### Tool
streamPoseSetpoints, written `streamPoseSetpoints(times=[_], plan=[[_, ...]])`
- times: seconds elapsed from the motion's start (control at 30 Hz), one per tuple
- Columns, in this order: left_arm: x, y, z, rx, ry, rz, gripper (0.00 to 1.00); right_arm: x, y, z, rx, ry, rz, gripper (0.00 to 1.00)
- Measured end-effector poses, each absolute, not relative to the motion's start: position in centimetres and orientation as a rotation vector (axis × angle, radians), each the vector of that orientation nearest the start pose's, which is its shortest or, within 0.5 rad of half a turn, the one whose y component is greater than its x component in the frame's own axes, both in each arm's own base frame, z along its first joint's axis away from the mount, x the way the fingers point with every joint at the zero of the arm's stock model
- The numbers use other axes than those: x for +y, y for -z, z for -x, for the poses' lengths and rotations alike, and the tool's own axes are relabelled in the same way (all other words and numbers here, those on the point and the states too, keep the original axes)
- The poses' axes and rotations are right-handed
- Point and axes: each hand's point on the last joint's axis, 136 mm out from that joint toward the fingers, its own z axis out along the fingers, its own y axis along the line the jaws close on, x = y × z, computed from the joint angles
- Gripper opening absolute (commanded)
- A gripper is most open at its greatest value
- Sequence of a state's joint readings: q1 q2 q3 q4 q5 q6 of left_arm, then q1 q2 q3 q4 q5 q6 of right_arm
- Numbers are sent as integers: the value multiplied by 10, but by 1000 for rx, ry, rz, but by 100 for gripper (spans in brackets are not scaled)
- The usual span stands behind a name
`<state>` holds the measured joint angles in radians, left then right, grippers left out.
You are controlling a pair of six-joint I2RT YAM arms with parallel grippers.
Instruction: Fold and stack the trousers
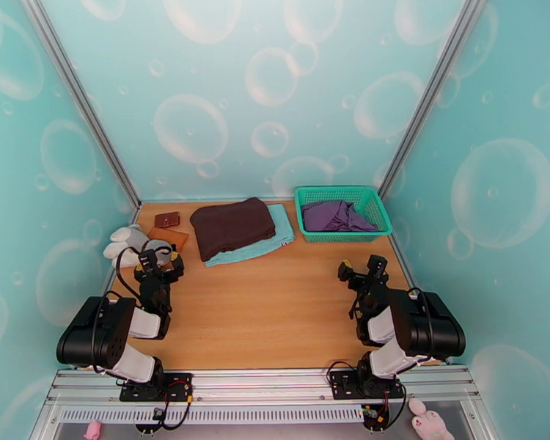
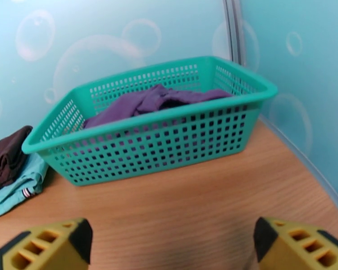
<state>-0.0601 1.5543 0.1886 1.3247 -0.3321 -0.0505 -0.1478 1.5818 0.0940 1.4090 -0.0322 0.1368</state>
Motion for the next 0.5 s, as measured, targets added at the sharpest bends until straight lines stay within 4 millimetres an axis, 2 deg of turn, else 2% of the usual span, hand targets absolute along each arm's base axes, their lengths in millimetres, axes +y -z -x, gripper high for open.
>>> streamPoseSetpoints(times=[0.17,0.3,0.37,0.5], plan=[[32,-141,-364,1593,-184,235,100,-23,-142,-366,1586,-60,-115,99],[32,-141,-364,1593,-184,235,99,-6,-137,-372,1619,-68,-49,99],[32,-141,-367,1597,-176,229,99,-5,-134,-378,1644,-58,-45,99],[33,-142,-372,1603,-162,221,99,-16,-134,-385,1654,-2,-97,99]])
